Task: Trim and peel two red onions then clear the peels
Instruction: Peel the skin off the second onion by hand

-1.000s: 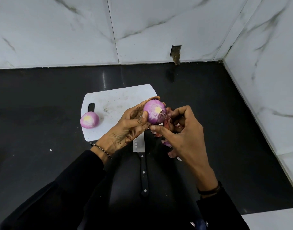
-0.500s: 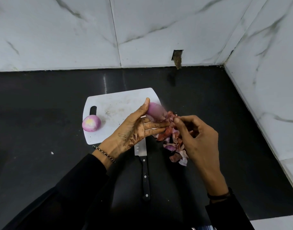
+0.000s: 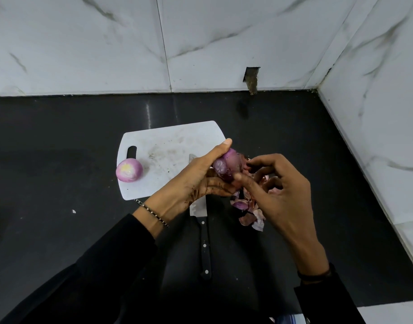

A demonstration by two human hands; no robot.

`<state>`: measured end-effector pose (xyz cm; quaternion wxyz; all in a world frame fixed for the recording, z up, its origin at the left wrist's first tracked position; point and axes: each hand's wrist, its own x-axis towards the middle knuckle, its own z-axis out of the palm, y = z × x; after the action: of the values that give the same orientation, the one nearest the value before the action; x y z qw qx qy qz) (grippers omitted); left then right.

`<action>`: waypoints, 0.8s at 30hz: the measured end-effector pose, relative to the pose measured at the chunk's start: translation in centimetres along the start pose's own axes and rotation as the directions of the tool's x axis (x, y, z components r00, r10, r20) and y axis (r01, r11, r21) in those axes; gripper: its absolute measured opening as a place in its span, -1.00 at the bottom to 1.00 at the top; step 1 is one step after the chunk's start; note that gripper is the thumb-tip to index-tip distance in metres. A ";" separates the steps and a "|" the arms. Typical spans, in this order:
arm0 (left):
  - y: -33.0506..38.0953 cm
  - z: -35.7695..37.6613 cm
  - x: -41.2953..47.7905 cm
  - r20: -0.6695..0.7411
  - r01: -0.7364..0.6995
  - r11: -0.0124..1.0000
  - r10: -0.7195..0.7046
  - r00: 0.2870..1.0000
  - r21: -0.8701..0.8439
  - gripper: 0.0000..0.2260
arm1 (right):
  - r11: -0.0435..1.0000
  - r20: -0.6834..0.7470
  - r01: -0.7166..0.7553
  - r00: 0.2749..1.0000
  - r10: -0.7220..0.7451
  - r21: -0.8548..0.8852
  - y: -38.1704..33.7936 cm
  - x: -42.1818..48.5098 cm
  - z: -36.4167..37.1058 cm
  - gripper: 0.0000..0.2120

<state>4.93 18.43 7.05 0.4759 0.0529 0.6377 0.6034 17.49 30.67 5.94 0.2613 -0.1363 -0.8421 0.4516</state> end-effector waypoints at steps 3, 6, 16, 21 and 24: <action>0.1 0.2 -0.2 -0.014 -0.048 0.995 0.049 0.999 0.085 -0.58 | 0.997 0.045 0.058 0.997 -0.056 -0.057 0.4 0.3 0.0 -0.59; 0.2 0.4 -0.4 -0.014 -0.072 0.993 0.073 0.997 0.096 -0.61 | 0.992 0.075 0.079 0.995 -0.072 -0.096 0.5 0.7 0.1 -0.51; -0.1 0.2 -0.1 0.023 -0.121 0.992 0.122 0.992 -0.018 -0.72 | 0.997 0.089 0.066 0.994 -0.062 -0.042 0.3 1.2 0.6 -0.47; 0.1 -0.1 0.0 0.044 -0.145 0.989 0.145 0.989 0.013 -0.69 | 0.999 0.102 0.040 0.994 -0.039 -0.003 0.1 1.2 0.8 -0.52; 0.1 -0.2 -0.2 0.060 -0.153 0.988 0.150 0.987 0.033 -0.67 | 0.999 0.104 0.030 0.994 -0.033 0.030 -0.2 1.2 0.9 -0.57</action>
<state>4.89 18.19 7.23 0.4457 0.1273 0.6290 0.6241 16.01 30.54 6.06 0.2258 -0.0953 -0.8502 0.4660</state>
